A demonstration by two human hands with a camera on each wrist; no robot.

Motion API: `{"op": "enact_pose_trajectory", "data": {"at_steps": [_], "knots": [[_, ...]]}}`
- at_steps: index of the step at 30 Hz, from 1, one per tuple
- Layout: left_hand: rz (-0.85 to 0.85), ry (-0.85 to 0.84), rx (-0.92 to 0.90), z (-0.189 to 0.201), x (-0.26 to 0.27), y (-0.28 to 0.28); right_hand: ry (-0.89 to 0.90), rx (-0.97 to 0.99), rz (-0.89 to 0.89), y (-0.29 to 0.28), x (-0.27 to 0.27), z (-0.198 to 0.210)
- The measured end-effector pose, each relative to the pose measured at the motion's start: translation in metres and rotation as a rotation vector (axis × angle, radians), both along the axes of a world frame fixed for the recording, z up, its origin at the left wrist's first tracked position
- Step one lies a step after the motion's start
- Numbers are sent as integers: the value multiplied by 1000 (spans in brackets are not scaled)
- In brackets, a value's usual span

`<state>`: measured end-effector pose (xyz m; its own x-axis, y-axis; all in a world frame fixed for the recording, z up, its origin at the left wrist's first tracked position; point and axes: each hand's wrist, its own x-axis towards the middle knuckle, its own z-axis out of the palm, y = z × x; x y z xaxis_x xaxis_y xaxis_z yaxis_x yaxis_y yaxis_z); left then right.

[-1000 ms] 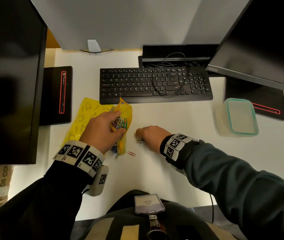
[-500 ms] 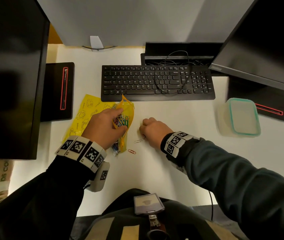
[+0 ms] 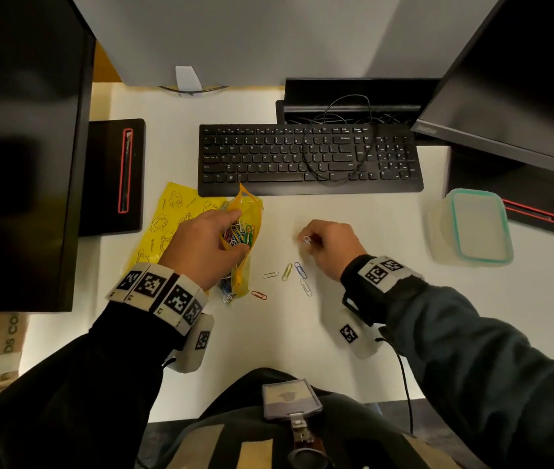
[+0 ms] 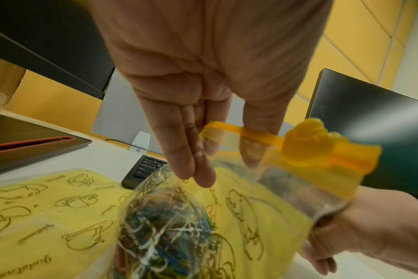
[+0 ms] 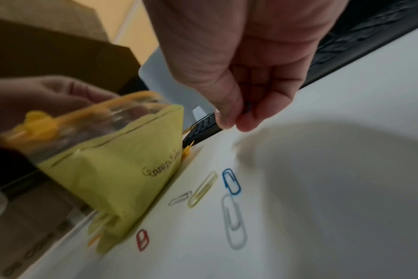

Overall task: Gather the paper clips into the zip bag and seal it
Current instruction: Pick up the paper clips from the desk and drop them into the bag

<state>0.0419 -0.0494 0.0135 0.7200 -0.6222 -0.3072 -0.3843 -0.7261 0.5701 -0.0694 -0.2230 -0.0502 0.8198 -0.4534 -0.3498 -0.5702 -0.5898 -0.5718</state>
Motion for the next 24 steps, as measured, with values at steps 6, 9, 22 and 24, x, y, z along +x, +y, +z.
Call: {"op": "enact_pose_trajectory", "data": {"at_steps": [6,9,22,24], "knots": [[0,-1,0,-1,0,-1,118,26,-105,19,-11,-6],[7,6,-1,-2,1,-1,135,-20,-131,37,-12,-5],[-2,5,-5,-2,3,-1,265,-333,286,65,-1,3],[-2,2,-6,-2,3,0,249,-350,357,62,0,3]]}}
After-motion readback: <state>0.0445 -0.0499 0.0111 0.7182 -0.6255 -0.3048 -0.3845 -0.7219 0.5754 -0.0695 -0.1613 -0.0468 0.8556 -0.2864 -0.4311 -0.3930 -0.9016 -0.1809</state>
